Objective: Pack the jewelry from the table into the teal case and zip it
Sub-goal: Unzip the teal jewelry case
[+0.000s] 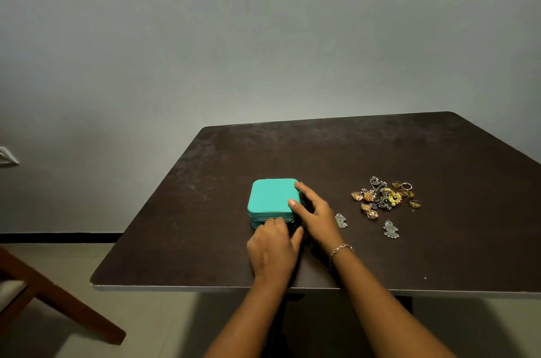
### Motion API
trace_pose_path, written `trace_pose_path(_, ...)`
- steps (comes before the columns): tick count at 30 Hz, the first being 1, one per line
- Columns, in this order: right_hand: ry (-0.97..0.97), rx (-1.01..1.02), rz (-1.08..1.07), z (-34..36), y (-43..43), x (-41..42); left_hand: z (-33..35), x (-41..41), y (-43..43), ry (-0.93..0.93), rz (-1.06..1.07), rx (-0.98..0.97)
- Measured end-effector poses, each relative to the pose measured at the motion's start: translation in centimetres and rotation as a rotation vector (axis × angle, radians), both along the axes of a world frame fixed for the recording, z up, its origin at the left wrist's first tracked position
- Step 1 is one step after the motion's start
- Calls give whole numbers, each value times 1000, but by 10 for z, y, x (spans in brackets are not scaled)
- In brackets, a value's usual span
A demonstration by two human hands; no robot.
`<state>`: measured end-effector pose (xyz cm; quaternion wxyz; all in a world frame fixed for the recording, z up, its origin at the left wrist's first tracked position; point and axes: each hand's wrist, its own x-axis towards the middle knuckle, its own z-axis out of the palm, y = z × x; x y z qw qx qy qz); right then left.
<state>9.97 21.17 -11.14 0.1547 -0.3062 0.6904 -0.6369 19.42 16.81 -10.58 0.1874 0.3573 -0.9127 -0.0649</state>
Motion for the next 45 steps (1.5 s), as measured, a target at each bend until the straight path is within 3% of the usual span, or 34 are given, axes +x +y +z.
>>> trace_pose_path(14,27,0,-15,-8,-1,-2,-2,5,4,106,63,131)
trace_pose_path(26,46,17,-41,-6,-2,-3,6,23,-10,60,14,54)
trace_pose_path(32,48,28,-28,-5,-1,-1,8,46,-31,55,93,23)
trace_pose_path(37,55,28,-42,-6,-3,0,10,31,-15,55,18,107)
trace_pose_path(45,73,33,-44,-6,-4,0,6,8,6,94,164,204)
